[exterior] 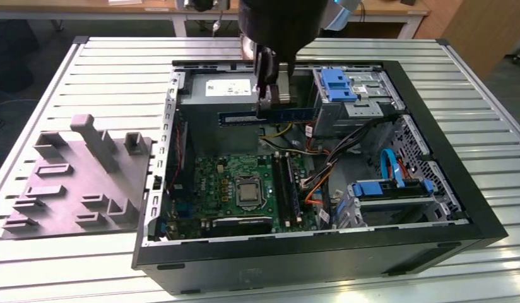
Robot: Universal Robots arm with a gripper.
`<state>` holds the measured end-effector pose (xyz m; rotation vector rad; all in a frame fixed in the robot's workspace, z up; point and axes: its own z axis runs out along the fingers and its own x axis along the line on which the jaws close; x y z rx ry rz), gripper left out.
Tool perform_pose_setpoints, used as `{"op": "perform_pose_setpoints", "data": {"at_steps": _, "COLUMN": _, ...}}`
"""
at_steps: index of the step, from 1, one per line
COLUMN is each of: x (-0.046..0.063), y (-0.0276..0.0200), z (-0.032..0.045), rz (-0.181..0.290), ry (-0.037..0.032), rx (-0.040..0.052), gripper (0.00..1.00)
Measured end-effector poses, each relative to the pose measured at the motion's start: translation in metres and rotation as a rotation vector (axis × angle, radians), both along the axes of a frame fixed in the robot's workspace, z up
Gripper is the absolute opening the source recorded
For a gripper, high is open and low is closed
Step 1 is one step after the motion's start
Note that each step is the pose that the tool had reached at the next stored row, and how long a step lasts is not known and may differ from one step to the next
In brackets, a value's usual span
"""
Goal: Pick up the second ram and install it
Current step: 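Pick up the second ram and move it above second insertion slot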
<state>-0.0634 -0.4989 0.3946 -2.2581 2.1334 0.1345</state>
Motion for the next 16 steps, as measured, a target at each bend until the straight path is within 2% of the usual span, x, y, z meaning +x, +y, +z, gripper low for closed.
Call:
{"op": "perform_pose_setpoints", "data": {"at_steps": 7, "x": 0.0002, "y": 0.0002, "z": -0.0007, "rz": 0.0, "ry": -0.0002, "rx": 0.0004, "gripper": 0.12}}
{"op": "perform_pose_setpoints", "data": {"at_steps": 16, "x": 0.0006, "y": 0.0001, "z": -0.0087, "rz": 0.0, "ry": -0.0001, "rx": 0.0022, "gripper": 0.12}}
